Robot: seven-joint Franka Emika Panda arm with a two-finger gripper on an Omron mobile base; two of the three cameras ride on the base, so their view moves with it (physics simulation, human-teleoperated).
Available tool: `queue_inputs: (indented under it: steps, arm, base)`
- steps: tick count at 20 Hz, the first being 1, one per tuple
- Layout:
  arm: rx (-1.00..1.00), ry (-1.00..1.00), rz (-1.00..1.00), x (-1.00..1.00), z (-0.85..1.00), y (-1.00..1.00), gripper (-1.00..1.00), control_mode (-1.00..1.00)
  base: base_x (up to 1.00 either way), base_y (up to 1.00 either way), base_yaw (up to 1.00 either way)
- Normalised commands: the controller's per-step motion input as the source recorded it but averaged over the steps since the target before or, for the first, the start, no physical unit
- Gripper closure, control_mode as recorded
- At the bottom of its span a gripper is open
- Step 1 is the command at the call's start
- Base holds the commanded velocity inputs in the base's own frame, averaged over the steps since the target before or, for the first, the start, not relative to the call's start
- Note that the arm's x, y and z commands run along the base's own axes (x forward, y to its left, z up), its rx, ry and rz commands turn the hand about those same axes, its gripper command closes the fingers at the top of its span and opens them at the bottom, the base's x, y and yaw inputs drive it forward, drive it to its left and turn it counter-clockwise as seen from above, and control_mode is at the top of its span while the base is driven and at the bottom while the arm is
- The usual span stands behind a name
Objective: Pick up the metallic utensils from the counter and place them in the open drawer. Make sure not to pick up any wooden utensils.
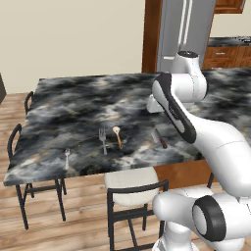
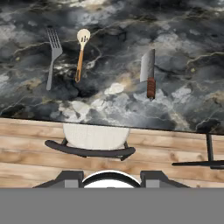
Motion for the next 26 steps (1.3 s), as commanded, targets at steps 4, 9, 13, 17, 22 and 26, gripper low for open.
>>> queue_inputs:
  steps: [4,9,13,17,22,26]
  arm:
    - [0.00,0.00,0.00,-0.20,-0.03,0.00,-1.00,-1.00]
    - [0.00,0.06,0.00,-0.25,-0.32,0.00,-1.00,-1.00]
    - [0.00,0.07,0.00,0.00,-0.46,-0.16,-1.00,-1.00]
    - [0.00,0.05,0.00,0.08,-0.50,-0.41,-1.00,-1.00]
    - [0.00,0.09,0.00,0.36,-0.57,-0.51,-1.00,-1.00]
    - [0.00,0.04,0.00,0.45,-0.65,-0.46,-1.00,-1.00]
  base:
    - [0.00,0.00,0.00]
    - [0.00,0.00,0.00]
    - [0.00,0.00,0.00]
    - [0.00,0.00,0.00]
    - [0.00,0.00,0.00]
    - [0.00,0.00,0.00]
